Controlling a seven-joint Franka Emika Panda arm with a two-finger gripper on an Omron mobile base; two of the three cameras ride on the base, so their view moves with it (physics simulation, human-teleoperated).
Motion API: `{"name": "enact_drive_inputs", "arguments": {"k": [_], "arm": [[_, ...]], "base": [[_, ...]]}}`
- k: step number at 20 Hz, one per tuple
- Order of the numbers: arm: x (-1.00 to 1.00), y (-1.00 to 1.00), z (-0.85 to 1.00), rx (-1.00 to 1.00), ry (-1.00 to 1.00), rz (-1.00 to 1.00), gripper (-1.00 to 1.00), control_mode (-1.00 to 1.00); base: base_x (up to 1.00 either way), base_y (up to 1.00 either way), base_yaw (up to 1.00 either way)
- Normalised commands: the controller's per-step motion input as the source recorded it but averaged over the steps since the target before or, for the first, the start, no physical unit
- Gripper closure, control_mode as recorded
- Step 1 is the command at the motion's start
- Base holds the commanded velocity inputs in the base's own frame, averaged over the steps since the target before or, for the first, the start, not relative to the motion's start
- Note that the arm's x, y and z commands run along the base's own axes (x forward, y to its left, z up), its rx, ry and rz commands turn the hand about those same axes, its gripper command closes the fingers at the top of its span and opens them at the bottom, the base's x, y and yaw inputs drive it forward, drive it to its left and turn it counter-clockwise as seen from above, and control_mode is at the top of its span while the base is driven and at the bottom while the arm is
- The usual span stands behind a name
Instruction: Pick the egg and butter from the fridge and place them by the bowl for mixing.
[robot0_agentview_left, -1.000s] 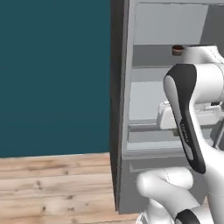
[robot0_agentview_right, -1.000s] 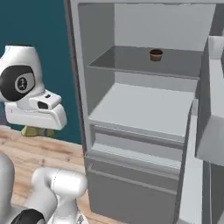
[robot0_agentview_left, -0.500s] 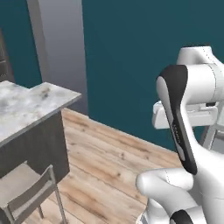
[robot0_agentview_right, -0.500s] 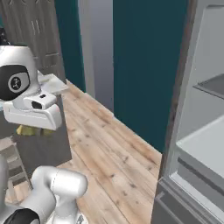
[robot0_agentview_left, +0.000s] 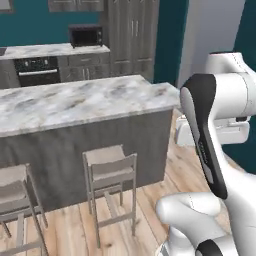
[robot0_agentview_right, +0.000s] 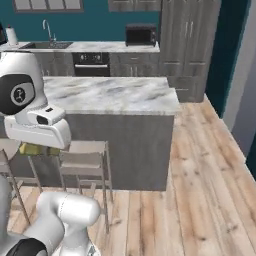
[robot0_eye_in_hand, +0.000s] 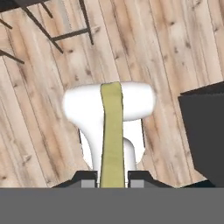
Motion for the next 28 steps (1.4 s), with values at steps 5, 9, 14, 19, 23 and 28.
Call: {"name": "enact_drive_inputs", "arguments": {"k": [5,9,14,19,23,28], "arm": [[0.0,0.0,0.0,0.0,0.0,0.0,1.0,1.0],[0.0,0.0,0.0,0.0,0.0,0.0,1.0,1.0],[0.0,0.0,0.0,0.0,0.0,0.0,1.0,1.0],[0.0,0.0,0.0,0.0,0.0,0.0,1.0,1.0],[0.0,0.0,0.0,0.0,0.0,0.0,1.0,1.0],[0.0,0.0,0.0,0.0,0.0,0.0,1.0,1.0]], "base": [[-0.15,0.01,1.0],[-0.14,0.0,1.0],[-0.14,0.0,1.0],[0.03,0.0,1.0],[0.82,0.13,0.67],[1.0,0.71,0.01]]}}
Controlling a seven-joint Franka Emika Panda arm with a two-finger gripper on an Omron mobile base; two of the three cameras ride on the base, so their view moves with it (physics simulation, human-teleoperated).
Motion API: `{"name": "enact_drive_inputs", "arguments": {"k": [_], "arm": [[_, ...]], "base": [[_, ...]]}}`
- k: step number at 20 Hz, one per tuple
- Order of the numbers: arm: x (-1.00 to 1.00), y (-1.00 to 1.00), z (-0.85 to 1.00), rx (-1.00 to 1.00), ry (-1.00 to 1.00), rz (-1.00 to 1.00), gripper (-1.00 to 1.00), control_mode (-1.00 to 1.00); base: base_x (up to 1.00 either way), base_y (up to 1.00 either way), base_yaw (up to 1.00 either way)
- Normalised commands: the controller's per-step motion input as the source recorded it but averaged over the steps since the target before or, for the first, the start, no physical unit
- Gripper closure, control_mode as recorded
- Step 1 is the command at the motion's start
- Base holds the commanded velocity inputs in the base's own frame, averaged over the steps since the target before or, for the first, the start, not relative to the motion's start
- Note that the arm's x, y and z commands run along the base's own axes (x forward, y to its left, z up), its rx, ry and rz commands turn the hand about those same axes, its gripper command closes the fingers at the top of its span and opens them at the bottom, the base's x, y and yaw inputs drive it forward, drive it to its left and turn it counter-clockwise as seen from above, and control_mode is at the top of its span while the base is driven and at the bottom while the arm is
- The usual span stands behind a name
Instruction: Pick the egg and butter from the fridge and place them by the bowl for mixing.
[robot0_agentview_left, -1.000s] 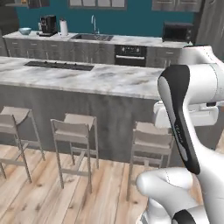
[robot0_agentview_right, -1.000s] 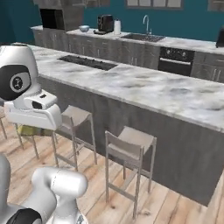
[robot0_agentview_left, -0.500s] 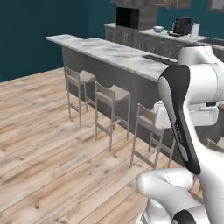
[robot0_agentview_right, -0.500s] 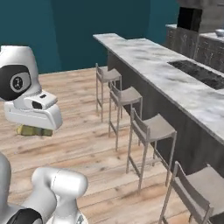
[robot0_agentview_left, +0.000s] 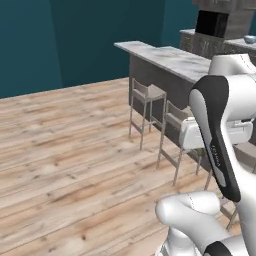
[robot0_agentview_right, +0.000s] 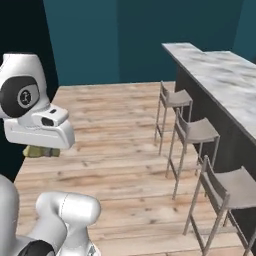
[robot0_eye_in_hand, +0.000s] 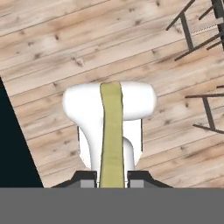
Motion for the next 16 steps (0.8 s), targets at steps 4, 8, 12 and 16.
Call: {"name": "enact_drive_inputs", "arguments": {"k": [4,8,12,16], "arm": [[0.0,0.0,0.0,0.0,0.0,0.0,1.0,1.0],[0.0,0.0,0.0,0.0,0.0,0.0,1.0,1.0],[0.0,0.0,0.0,0.0,0.0,0.0,1.0,1.0],[0.0,0.0,0.0,0.0,0.0,0.0,1.0,1.0]], "base": [[1.0,0.75,-0.02],[1.0,0.82,0.07],[1.0,0.58,0.07],[1.0,0.29,0.02]]}}
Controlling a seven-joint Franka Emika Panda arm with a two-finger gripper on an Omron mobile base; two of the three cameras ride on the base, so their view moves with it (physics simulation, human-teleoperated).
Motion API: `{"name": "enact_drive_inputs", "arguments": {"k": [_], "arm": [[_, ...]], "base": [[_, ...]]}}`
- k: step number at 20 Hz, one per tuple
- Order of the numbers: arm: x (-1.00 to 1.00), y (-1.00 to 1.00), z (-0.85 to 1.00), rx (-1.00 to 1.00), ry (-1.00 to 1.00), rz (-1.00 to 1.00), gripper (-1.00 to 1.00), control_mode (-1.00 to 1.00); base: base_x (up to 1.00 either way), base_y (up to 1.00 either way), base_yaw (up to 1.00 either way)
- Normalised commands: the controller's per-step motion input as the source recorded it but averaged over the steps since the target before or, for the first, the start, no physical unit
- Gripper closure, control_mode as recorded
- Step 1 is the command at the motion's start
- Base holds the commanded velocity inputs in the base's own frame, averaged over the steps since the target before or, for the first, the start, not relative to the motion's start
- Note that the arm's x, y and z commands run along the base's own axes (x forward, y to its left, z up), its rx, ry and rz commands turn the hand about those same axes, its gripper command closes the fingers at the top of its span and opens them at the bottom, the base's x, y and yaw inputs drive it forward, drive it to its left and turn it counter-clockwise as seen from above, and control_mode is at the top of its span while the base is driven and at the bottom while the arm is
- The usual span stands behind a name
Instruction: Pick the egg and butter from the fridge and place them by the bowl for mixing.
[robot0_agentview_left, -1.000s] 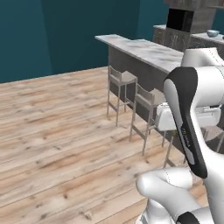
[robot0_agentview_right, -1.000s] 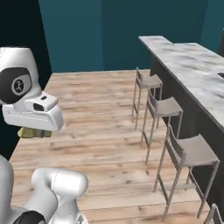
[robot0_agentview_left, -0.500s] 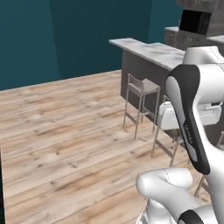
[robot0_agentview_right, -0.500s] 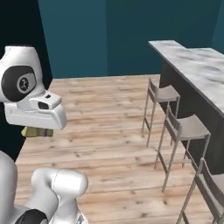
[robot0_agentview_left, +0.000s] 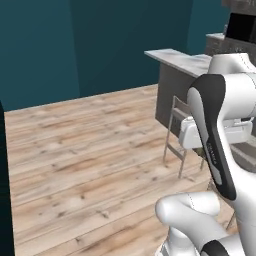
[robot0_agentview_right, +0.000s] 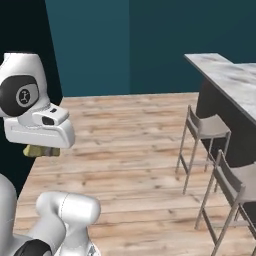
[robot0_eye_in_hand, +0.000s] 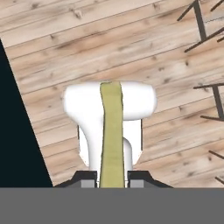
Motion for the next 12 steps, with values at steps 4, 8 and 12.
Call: {"name": "enact_drive_inputs", "arguments": {"k": [4,8,12], "arm": [[0.0,0.0,0.0,0.0,0.0,0.0,1.0,1.0],[0.0,0.0,0.0,0.0,0.0,0.0,1.0,1.0],[0.0,0.0,0.0,0.0,0.0,0.0,1.0,1.0]], "base": [[1.0,0.27,0.0],[1.0,0.45,0.0],[1.0,0.51,0.0]]}}
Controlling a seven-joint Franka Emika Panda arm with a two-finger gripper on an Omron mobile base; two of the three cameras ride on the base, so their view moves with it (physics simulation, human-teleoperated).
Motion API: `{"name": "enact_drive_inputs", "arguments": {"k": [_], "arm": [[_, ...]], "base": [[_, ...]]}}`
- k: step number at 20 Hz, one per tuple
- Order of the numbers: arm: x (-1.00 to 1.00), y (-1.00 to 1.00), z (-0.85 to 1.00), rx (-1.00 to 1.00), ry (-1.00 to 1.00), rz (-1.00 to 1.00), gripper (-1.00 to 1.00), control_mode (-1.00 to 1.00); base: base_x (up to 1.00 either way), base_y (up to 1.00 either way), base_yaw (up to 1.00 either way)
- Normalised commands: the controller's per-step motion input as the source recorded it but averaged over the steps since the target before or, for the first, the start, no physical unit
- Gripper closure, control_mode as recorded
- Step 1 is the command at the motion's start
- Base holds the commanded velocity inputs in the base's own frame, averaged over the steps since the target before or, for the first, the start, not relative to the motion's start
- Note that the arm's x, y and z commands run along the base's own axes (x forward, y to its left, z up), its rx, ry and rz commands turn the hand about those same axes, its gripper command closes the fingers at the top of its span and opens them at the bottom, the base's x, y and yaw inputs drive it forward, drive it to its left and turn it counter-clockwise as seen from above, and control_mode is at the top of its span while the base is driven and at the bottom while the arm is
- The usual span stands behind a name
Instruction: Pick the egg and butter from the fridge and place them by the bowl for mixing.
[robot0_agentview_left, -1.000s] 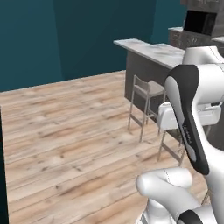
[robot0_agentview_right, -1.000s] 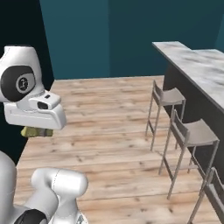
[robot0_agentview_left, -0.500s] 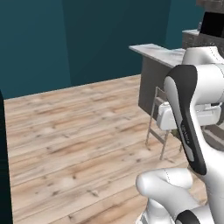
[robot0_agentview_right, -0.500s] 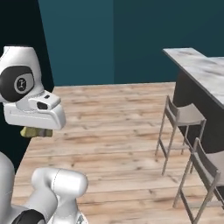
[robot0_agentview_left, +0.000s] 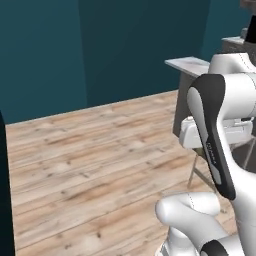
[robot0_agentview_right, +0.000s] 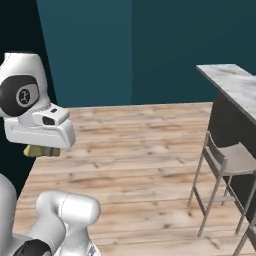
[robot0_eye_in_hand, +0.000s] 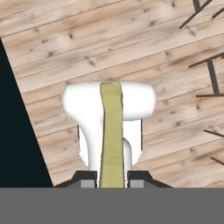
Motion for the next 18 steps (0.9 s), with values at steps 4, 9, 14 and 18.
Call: {"name": "enact_drive_inputs", "arguments": {"k": [4,9,14,18], "arm": [[0.0,0.0,0.0,0.0,0.0,0.0,1.0,1.0],[0.0,0.0,0.0,0.0,0.0,0.0,1.0,1.0],[0.0,0.0,0.0,0.0,0.0,0.0,1.0,1.0],[0.0,0.0,0.0,0.0,0.0,0.0,1.0,1.0]], "base": [[1.0,0.56,-0.01],[1.0,0.57,0.0],[1.0,0.55,0.0],[1.0,0.53,0.0]]}}
